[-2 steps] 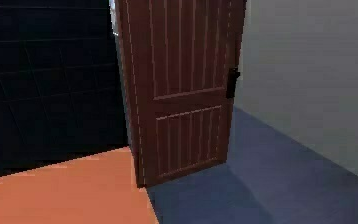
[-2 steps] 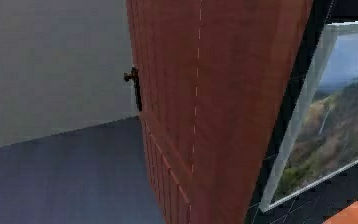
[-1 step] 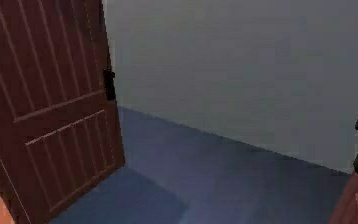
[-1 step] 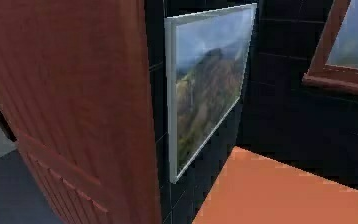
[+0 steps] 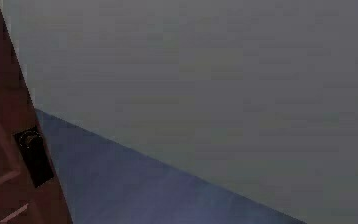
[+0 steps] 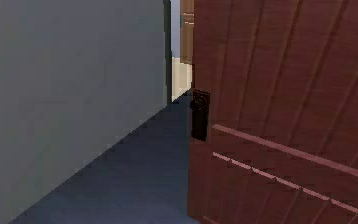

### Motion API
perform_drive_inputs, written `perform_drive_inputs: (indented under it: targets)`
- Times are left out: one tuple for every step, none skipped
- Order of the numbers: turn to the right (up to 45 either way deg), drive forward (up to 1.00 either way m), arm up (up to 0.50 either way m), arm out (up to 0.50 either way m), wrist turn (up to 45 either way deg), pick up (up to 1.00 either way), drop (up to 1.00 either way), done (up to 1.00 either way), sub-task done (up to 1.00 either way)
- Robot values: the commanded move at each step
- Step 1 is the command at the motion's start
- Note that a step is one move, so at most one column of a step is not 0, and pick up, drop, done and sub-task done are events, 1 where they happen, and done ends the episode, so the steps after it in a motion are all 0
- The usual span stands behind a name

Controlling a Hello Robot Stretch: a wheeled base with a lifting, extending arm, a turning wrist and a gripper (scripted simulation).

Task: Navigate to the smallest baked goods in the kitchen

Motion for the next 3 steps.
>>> perform_drive_inputs:
  targets:
    - [9.0, 0.0, 0.0, 0.0, 0.0, 0.0, 0.0, 0.0, 0.0]
    - [0.0, 0.05, 0.0, 0.0, 0.0, 0.0, 0.0, 0.0, 0.0]
    - [42.0, 0.0, 0.0, 0.0, 0.0, 0.0, 0.0, 0.0, 0.0]
